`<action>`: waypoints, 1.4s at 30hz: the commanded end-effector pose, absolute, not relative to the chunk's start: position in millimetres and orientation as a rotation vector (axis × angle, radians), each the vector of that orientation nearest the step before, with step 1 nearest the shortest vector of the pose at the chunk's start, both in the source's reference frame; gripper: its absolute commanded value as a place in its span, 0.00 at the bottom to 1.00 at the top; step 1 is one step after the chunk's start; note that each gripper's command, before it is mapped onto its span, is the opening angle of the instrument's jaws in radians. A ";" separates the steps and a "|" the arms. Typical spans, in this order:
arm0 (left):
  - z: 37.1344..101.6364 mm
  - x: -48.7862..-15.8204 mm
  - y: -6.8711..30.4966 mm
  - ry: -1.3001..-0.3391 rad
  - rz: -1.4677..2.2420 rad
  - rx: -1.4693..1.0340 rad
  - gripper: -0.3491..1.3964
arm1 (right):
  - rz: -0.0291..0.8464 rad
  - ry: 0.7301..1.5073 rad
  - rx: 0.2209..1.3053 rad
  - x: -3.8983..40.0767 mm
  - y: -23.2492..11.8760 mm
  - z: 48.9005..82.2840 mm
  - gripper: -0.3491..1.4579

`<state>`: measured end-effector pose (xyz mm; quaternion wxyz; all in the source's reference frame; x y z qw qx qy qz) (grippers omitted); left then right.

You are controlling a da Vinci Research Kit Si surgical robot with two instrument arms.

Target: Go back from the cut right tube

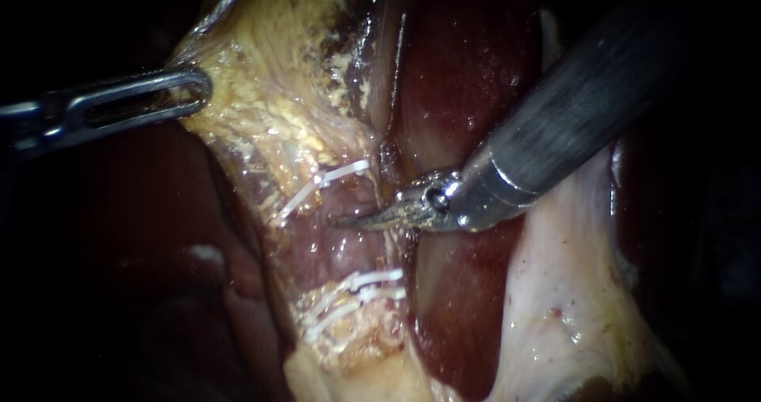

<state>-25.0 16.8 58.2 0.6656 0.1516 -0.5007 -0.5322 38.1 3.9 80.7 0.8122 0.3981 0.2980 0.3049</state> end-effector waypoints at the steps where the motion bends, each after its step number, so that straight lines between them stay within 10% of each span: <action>1: 58.2 -25.0 16.7 -1.130 -1.201 0.342 0.00 | 0.651 0.636 0.850 38.1 3.9 80.7 0.00; 6: 58.2 -25.0 16.7 -1.130 -1.201 0.342 0.00 | 0.659 0.663 0.859 38.1 3.6 80.5 0.00; 11: 58.2 -25.0 16.7 -1.130 -1.201 0.342 0.00 | 0.667 0.685 0.857 38.2 3.3 80.0 0.32; 20: 58.2 -25.0 16.7 -1.130 -1.201 0.342 0.00 | 0.670 0.695 0.856 38.3 3.2 79.9 0.56; 31: 58.2 -25.0 16.7 -1.130 -1.201 0.342 0.00 | 0.674 0.696 0.858 38.1 2.9 79.5 0.65; 42: 58.2 -25.0 16.7 -1.130 -1.201 0.342 0.00 | 0.308 0.946 0.608 34.6 1.9 77.3 0.98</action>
